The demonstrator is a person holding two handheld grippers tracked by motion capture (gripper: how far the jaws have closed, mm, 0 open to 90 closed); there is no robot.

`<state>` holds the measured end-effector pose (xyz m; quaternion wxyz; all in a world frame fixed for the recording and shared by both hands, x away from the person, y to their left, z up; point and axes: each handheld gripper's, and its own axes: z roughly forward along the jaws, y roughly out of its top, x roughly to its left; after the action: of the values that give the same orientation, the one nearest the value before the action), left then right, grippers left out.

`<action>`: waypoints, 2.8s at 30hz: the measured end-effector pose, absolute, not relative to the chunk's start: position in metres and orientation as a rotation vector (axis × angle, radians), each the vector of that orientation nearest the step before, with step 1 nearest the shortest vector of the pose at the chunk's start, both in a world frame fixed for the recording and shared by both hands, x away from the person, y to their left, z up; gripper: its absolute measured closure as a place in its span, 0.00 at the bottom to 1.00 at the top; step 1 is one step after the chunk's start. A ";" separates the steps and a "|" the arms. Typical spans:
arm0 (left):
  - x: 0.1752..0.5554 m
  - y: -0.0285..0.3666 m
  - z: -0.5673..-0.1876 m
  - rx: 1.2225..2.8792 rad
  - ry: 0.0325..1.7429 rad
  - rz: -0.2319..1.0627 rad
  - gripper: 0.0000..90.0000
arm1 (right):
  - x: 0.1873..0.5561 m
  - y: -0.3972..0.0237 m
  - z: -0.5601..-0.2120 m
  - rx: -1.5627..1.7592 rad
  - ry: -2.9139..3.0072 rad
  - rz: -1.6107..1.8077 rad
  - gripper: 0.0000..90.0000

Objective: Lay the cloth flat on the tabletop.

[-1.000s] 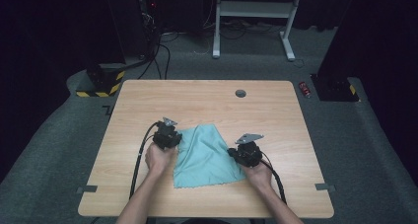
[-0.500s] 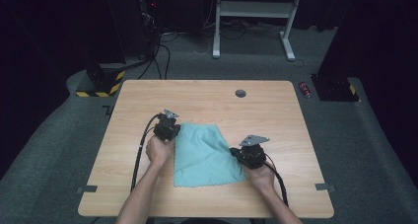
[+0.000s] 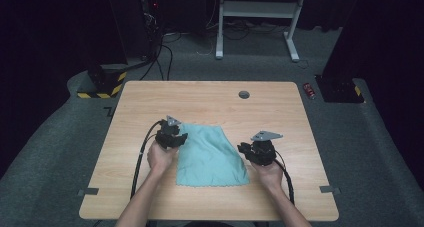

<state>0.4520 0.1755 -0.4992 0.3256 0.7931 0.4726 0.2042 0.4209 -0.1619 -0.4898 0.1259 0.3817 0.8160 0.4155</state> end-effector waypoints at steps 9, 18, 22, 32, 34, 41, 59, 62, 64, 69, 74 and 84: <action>0.408 0.182 -0.516 2.068 1.229 0.543 0.52 | 0.441 -0.132 -0.496 1.151 2.441 1.190 0.77; 0.404 0.190 -0.523 2.036 1.242 0.535 0.46 | 0.450 -0.114 -0.505 1.143 2.530 1.077 0.99; 0.400 0.191 -0.527 2.001 1.234 0.565 0.43 | 0.444 -0.108 -0.494 1.114 2.509 1.099 0.99; 0.399 0.189 -0.527 1.991 1.258 0.575 0.41 | 0.421 -0.073 -0.478 0.909 2.545 1.089 0.99; 0.399 0.189 -0.527 1.991 1.259 0.575 0.41 | 0.417 -0.063 -0.477 0.870 2.556 1.082 0.99; 0.399 0.189 -0.527 1.991 1.259 0.577 0.41 | 0.404 -0.027 -0.493 0.754 2.674 1.048 0.90; 0.399 0.189 -0.527 1.991 1.263 0.579 0.40 | 0.438 -0.072 -0.494 1.112 2.478 1.018 0.88; 0.399 0.189 -0.527 1.991 1.263 0.578 0.40 | 0.446 -0.059 -0.506 1.113 2.487 0.936 0.88; 0.399 0.189 -0.527 1.991 1.263 0.578 0.40 | 0.446 -0.053 -0.507 1.097 2.493 0.944 0.88; 0.399 0.189 -0.527 1.991 1.263 0.578 0.40 | 0.445 -0.038 -0.506 1.058 2.518 0.967 0.87; 0.399 0.189 -0.527 1.992 1.263 0.579 0.40 | 0.438 -0.016 -0.498 0.938 2.557 1.003 0.83; 0.399 0.189 -0.527 1.991 1.264 0.578 0.40 | 0.441 -0.032 -0.490 0.961 2.548 1.047 0.82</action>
<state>0.3994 0.1887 -0.5269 0.3494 0.7683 0.4877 0.2231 0.4411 -0.0317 -0.4897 0.1118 0.3275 0.8678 0.3567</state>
